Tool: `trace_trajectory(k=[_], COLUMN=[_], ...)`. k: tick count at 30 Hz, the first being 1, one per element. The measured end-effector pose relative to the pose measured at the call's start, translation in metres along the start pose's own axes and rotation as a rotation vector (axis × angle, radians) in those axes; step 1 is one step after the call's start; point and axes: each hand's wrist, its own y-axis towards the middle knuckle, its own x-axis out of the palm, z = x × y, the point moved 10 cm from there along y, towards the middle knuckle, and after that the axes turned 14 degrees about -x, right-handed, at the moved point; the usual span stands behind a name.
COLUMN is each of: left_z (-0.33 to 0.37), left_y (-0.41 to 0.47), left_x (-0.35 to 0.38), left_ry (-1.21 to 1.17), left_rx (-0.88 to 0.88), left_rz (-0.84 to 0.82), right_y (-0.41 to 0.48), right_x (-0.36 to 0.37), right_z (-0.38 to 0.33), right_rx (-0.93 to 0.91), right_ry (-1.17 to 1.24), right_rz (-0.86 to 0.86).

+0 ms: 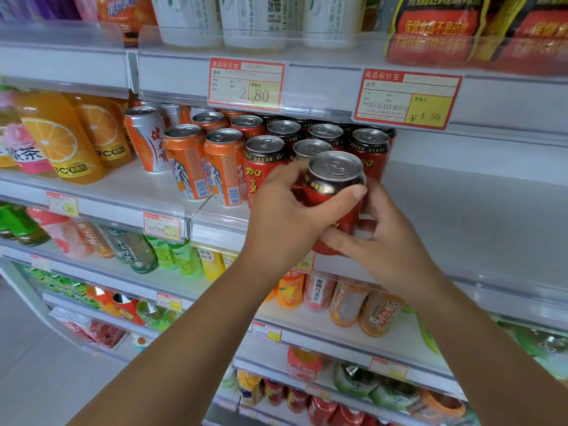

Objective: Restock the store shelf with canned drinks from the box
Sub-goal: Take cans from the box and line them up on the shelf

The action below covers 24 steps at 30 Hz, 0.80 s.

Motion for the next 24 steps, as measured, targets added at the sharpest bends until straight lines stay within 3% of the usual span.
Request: trace_trajectory(k=[5,8,10,13,21,24], left_z=[-0.014,-0.038,-0.048,-0.062,-0.075,-0.073], left_y=[-0.006,-0.012,-0.017,-0.016,-0.016,-0.018], left_x=[0.011,-0.008,-0.017,-0.014,-0.012,-0.014], left_ry=[0.028,0.410,0.642,0.799,0.690,0.610], left_rx=[-0.025,0.026,0.153,0.290,0.371,0.376], left_rz=[-0.109,-0.006,0.079,0.149,0.183,0.158], right_y=[-0.003,0.000,0.004,0.010,0.018,0.008], right_x=[-0.034,-0.054,-0.057,-0.051,-0.038,-0.047], right_z=[0.009,0.030,0.039,0.044,0.047,0.038], right_rx=[0.050,0.165,0.213,0.240,0.222,0.153], right_ry=[-0.131,-0.232,-0.286,-0.305,-0.325,-0.356], right_rz=[0.222,0.275,0.239,0.202,0.156,0.282])
